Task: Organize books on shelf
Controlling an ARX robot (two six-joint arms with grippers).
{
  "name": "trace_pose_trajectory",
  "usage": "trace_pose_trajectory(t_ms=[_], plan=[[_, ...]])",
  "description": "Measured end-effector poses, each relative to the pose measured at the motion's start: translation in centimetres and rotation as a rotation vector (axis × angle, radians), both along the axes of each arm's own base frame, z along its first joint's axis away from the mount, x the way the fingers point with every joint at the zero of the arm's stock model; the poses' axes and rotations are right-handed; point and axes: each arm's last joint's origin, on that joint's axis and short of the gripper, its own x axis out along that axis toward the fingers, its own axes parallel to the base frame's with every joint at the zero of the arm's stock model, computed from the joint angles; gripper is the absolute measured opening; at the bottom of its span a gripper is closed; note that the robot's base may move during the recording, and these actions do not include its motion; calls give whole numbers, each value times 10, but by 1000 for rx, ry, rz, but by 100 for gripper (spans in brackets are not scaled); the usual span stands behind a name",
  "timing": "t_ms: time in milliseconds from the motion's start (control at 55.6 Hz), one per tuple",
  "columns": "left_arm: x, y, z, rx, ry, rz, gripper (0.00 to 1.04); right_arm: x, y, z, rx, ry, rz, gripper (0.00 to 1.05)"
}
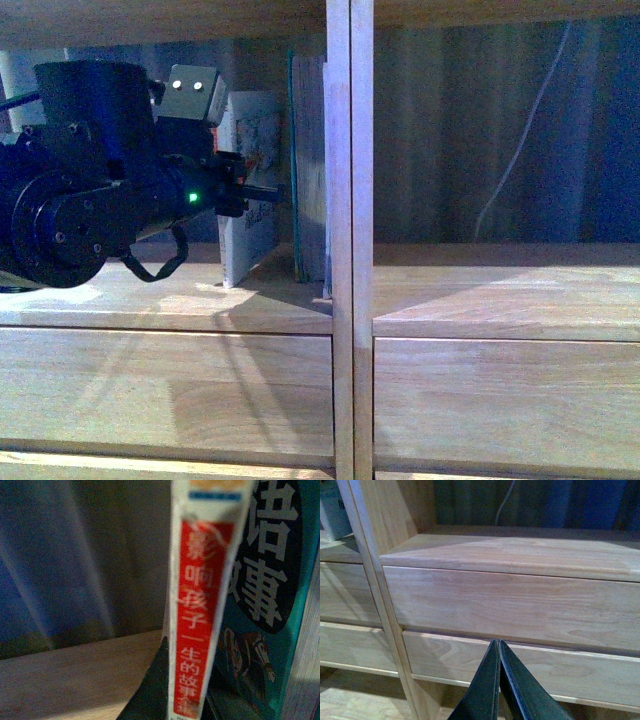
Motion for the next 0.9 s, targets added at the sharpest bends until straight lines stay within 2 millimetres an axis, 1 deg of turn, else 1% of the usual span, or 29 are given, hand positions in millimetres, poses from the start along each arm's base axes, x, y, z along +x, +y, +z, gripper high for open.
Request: trace_pose_trajectory(t_ms=[234, 288, 306, 378, 486, 702, 828, 900], plan=[[7, -12, 2, 38, 37, 53, 7, 0, 0, 0, 0, 0, 0, 3], [9, -14, 2, 44, 48, 65, 18, 0, 0, 0, 0, 0, 0, 3], [9, -16, -1, 48, 58, 64, 23, 0, 0, 0, 0, 0, 0, 3], [11, -18, -11, 60, 94, 73, 36, 0, 0, 0, 0, 0, 0, 3], [13, -19, -19, 67, 118, 84, 51, 0, 0, 0, 0, 0, 0, 3], [13, -19, -21, 59, 138, 106, 83, 0, 0, 0, 0, 0, 0, 3], [12, -19, -25, 53, 165, 105, 99, 0, 0, 0, 0, 0, 0, 3], [7, -18, -28, 48, 179, 97, 97, 0, 0, 0, 0, 0, 0, 3]])
